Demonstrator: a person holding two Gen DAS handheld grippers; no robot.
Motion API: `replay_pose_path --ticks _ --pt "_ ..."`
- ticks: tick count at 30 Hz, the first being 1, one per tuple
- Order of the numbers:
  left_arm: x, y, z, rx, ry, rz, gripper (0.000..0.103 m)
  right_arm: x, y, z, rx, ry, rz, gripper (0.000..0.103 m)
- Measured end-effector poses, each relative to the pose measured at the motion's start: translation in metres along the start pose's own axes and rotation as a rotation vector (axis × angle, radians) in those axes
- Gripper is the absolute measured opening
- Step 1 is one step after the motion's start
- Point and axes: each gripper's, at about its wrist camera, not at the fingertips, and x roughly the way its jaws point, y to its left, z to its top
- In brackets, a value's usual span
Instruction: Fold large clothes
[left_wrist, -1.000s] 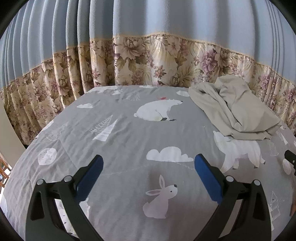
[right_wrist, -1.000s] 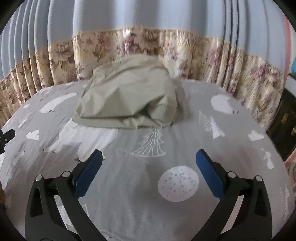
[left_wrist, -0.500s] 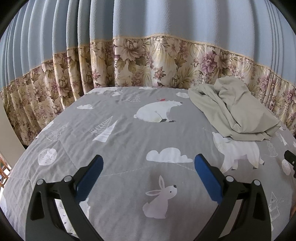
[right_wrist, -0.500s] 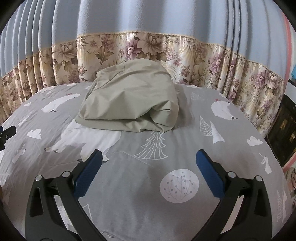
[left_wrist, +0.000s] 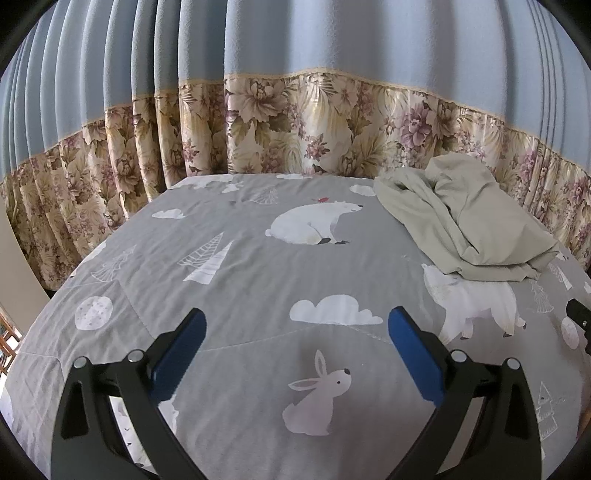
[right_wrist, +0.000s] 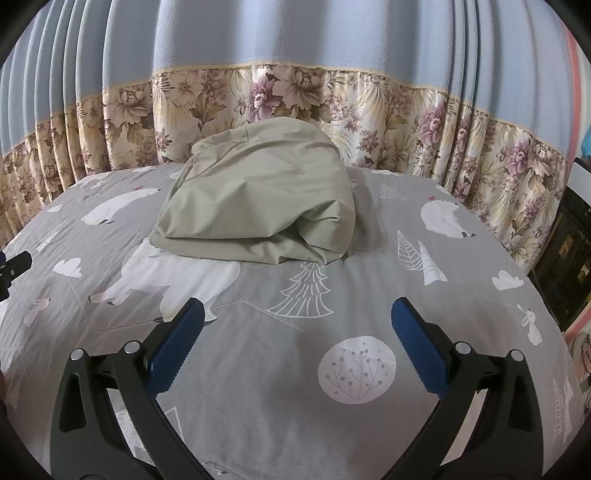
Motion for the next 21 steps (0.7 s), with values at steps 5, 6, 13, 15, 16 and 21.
replay_pose_path --ticks 5,6,13,15,16,21 --pt "-0.001 -0.002 0.001 0.01 -0.01 0.001 0.099 -0.002 0.001 0.0 0.006 -0.002 -0.006 0.1" --pt "-0.001 -0.003 0.001 0.014 -0.011 0.001 0.099 -0.002 0.0 0.0 0.006 -0.002 -0.005 0.1" --pt "-0.004 -0.01 -0.001 0.058 -0.026 0.032 0.101 -0.001 0.001 0.0 0.003 0.005 -0.007 0.1" --pt "-0.007 -0.012 -0.001 0.07 -0.049 0.019 0.101 -0.001 0.001 0.0 0.002 0.008 -0.007 0.1" --pt "-0.01 -0.011 -0.002 0.068 -0.059 0.014 0.101 -0.001 0.002 0.001 0.004 0.01 -0.008 0.1" --pt "-0.009 -0.005 -0.001 0.046 -0.06 -0.001 0.101 0.0 0.002 0.001 0.005 0.01 -0.01 0.1"
